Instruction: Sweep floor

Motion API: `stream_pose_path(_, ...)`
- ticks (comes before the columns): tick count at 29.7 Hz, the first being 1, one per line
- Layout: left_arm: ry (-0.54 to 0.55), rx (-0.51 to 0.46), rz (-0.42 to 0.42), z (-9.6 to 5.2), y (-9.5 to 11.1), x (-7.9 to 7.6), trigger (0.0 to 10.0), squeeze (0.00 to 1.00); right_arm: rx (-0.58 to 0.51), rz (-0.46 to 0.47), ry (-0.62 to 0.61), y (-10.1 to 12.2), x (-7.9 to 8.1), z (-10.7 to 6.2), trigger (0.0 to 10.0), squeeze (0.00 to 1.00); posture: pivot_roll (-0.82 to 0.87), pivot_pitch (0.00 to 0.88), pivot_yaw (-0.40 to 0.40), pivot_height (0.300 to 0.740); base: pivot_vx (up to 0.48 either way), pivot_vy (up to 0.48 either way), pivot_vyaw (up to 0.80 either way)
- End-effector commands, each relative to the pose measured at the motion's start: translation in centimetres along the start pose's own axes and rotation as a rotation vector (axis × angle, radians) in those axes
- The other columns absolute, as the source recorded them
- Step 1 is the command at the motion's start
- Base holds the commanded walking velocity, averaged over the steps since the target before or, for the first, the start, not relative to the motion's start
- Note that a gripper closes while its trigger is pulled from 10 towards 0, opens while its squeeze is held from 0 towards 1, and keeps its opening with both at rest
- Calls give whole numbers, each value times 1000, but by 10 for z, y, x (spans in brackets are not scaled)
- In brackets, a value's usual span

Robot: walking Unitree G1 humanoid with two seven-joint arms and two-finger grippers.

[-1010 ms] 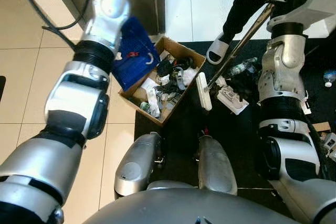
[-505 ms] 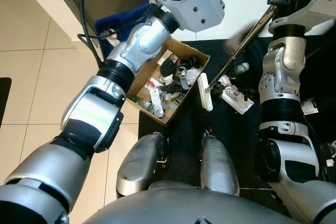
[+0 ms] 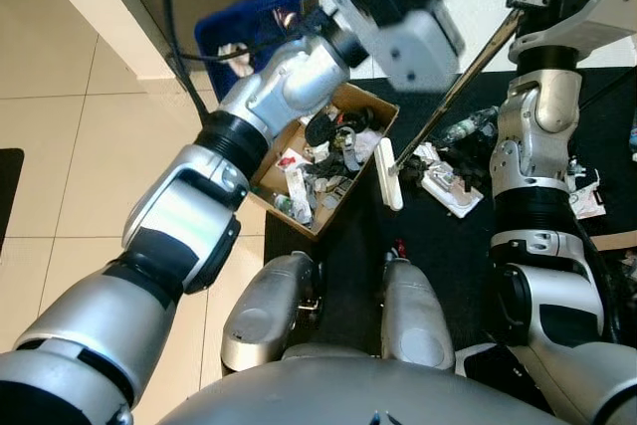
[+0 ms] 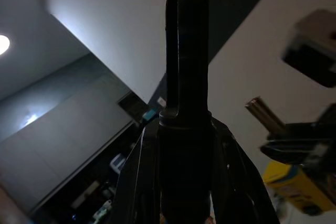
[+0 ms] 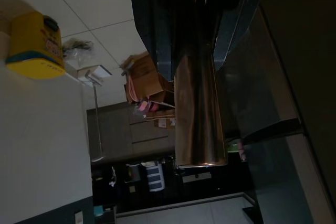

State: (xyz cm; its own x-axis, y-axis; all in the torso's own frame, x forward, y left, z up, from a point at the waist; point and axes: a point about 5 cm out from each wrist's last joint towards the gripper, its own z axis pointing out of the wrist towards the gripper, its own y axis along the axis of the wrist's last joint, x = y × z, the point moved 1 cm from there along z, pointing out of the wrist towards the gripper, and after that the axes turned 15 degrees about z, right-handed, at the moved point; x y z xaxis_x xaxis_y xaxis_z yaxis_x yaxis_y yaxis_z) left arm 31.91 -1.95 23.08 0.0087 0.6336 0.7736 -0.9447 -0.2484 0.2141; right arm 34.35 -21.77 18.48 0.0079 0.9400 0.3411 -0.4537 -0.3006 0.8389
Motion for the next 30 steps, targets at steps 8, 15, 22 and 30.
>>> stream_pose_path(8,17,12,11,9,0,1,10000,0,-45,-1,2,8,1,0,10000,0,49,76,151,740,0,0,0)
stream_pose_path(15,-16,68,25,8,-9,-4,10000,0,-47,-2,2,8,1,0,10000,0,29,88,151,740,0,0,0)
stream_pose_path(22,66,-16,33,21,3,9,10000,0,-47,7,8,8,4,0,10000,0,42,77,154,740,0,0,0)
stream_pose_path(30,9,95,45,23,-10,-2,10000,0,-49,-2,-5,9,-1,-1,10000,0,53,74,165,740,0,0,0)
